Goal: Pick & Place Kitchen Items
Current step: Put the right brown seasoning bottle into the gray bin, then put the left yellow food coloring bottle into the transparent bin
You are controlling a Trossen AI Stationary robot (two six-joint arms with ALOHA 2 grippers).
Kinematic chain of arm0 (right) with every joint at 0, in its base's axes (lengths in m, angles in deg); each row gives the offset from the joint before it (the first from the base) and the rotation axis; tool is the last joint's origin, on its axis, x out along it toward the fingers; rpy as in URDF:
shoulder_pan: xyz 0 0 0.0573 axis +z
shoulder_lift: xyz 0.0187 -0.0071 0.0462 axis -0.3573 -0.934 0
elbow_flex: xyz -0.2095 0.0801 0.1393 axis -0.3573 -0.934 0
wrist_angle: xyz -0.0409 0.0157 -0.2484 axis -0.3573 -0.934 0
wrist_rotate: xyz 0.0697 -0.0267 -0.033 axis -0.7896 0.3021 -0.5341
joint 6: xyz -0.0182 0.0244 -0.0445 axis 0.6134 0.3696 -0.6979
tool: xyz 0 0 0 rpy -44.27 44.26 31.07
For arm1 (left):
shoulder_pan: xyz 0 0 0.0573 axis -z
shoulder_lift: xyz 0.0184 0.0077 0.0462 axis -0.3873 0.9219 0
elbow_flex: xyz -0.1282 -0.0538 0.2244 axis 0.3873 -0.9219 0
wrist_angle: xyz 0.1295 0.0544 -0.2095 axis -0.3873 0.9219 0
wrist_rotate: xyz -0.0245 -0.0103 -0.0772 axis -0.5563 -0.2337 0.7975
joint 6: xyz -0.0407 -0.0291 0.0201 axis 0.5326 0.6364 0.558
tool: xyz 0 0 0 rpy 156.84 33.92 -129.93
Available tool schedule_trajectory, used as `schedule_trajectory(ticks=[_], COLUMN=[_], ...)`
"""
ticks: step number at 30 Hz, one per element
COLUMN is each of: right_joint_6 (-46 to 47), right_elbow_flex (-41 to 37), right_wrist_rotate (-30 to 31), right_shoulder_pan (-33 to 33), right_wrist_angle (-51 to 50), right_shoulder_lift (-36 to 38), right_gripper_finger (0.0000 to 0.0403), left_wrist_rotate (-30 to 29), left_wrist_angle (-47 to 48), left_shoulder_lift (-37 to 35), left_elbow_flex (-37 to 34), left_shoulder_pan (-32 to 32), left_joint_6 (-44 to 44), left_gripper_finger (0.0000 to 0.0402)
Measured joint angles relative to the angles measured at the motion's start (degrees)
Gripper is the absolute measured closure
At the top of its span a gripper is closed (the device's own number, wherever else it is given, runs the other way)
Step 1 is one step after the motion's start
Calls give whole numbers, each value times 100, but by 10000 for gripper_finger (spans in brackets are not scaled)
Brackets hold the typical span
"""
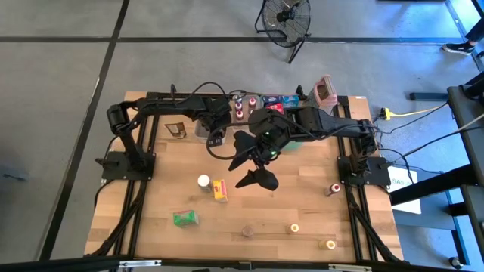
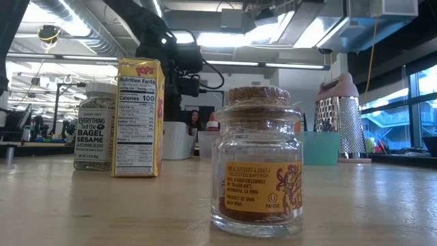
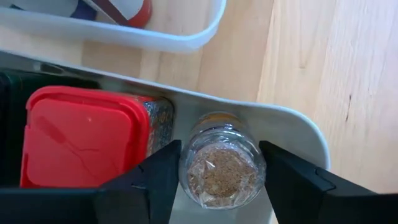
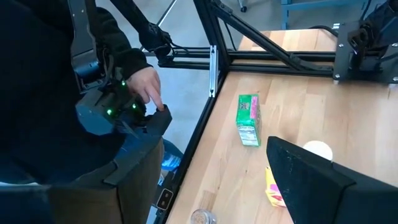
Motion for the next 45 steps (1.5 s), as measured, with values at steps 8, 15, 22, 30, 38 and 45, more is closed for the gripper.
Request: schedule_trajectory(ticks=[8, 15, 22, 30, 38, 45], right_joint_6=[-54, -69, -91, -92, -87, 114], right_elbow_flex=[0, 0, 0, 0, 0, 0], right_wrist_rotate=[-17, -18, -17, -17, -17, -19], right_shoulder_pan=[0, 0, -2, -2, 98, 232], right_wrist_angle=[-62, -97, -94, -67, -27, 141], right_shoulder_lift=[0, -1, -2, -2, -7, -7], right_gripper_finger=[114, 114, 114, 114, 114, 114], left_wrist_rotate=[17, -130, -257, -260, -223, -212], left_wrist_angle=[-160, -176, -176, -28, 1287, 1768], left_shoulder_lift=[0, -4, -271, -1045, -2349, -3442], left_elbow_flex=[0, 0, -2, -2, -2, -2], left_shoulder_pan=[13, 13, 49, 191, 562, 1024], left_joint_6=[44, -93, -109, -107, 133, 788], left_gripper_finger=[187, 181, 181, 180, 182, 183])
